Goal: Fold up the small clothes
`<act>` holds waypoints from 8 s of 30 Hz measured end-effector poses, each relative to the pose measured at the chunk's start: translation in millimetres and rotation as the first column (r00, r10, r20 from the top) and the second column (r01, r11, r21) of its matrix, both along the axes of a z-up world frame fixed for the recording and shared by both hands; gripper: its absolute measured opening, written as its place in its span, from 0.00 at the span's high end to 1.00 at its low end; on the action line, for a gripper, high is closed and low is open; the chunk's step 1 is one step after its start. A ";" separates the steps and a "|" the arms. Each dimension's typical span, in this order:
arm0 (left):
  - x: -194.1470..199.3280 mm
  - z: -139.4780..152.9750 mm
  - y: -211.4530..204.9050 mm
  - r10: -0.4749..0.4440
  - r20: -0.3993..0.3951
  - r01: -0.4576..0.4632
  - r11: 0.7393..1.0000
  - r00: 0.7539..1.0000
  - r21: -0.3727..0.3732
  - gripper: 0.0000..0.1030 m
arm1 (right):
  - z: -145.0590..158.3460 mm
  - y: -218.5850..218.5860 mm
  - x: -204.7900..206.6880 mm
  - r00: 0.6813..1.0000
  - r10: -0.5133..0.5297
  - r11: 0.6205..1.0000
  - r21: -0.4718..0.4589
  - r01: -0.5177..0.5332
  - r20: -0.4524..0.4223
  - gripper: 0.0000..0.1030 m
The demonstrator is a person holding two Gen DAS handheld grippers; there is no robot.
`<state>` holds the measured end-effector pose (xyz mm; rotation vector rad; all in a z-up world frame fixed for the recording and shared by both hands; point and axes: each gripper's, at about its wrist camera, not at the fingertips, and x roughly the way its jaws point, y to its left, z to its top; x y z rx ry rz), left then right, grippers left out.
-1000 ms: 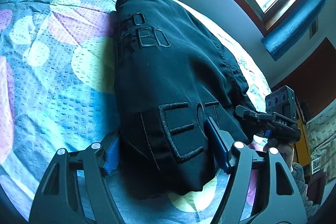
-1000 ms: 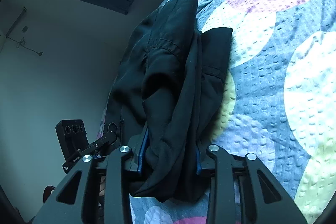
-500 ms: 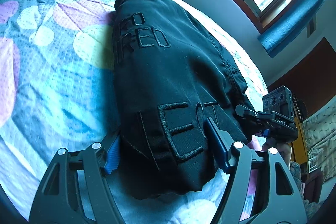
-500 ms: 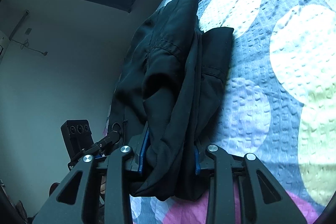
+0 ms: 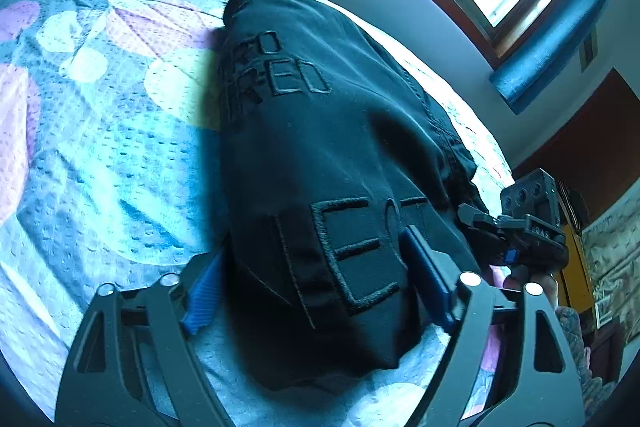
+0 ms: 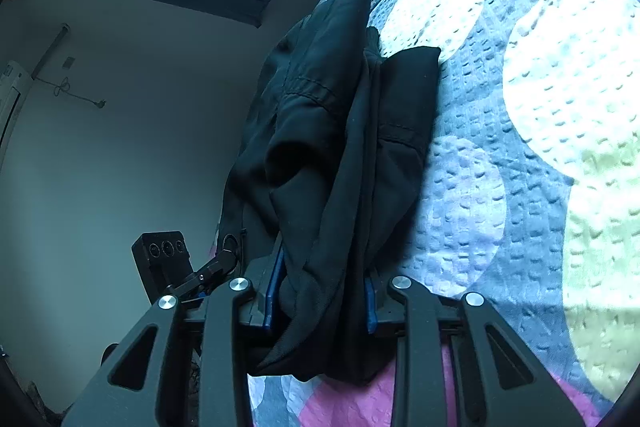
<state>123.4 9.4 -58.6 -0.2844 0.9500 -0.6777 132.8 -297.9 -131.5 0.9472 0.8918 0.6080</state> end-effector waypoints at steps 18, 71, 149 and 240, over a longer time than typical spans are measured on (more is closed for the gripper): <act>-56.1 18.3 -0.7 0.153 0.161 -0.184 0.963 0.975 0.197 0.03 | 14.4 -9.0 -58.0 0.988 -0.106 0.994 -0.005 0.107 0.110 0.29; -130.3 42.4 -13.7 0.241 0.331 -0.359 0.859 0.912 0.364 0.03 | 62.1 74.7 -131.2 0.979 -0.141 0.695 -0.690 0.202 0.144 0.17; 146.5 26.2 70.1 0.576 0.292 -0.641 0.622 0.764 0.450 0.02 | 69.2 -83.3 28.1 0.908 -0.377 0.582 -0.716 0.385 0.181 0.16; 275.5 -14.8 78.1 0.663 0.180 -0.648 0.575 0.727 0.498 0.02 | 30.0 -145.5 197.0 0.900 -0.431 0.439 -0.855 0.276 0.069 0.04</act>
